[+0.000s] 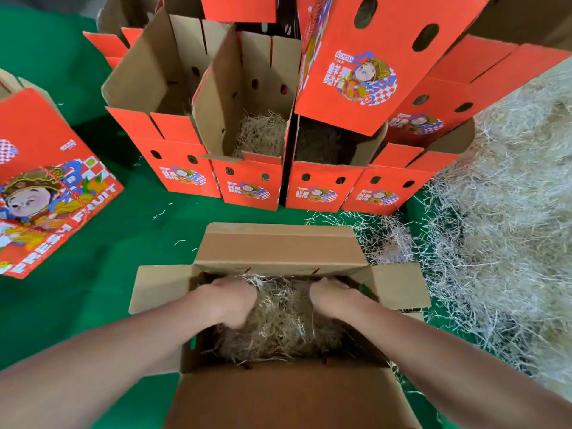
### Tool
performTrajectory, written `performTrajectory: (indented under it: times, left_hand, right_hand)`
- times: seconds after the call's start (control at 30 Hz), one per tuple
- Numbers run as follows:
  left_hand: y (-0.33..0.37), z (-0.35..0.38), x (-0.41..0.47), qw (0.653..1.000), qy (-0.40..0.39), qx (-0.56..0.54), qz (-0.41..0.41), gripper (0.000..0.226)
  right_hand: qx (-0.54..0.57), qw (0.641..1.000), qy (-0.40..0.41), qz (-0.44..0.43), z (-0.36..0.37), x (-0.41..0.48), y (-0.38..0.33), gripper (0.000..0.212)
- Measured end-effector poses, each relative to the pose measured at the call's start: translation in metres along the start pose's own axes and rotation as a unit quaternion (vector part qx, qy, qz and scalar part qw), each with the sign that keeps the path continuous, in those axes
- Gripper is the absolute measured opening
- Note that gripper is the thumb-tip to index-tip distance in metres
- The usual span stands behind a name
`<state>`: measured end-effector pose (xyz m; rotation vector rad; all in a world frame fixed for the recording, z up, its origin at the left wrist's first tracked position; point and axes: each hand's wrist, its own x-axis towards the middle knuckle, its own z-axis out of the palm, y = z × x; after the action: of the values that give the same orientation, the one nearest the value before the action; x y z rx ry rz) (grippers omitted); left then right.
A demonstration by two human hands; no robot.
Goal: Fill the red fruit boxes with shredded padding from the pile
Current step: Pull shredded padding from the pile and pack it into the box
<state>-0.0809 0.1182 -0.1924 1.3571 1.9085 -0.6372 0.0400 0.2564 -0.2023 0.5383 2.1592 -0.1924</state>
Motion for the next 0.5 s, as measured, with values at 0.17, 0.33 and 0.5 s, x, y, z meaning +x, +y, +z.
performTrajectory:
  times: [0.17,0.33,0.5]
  left_hand:
    - [0.009,0.01,-0.015,0.997,0.049,0.011,0.064,0.033]
    - [0.033,0.03,0.004,0.973,-0.164,0.086,0.137,0.039]
    - [0.03,0.03,0.015,0.954,-0.248,0.126,0.112,0.038]
  right_hand:
    - [-0.039,0.992,-0.013,-0.123,-0.005,-0.02,-0.014,0.016]
    - [-0.154,0.954,-0.176,-0.187,0.024,0.0,-0.028,0.046]
    - [-0.164,0.955,-0.205,-0.135,0.035,0.0,-0.022,0.04]
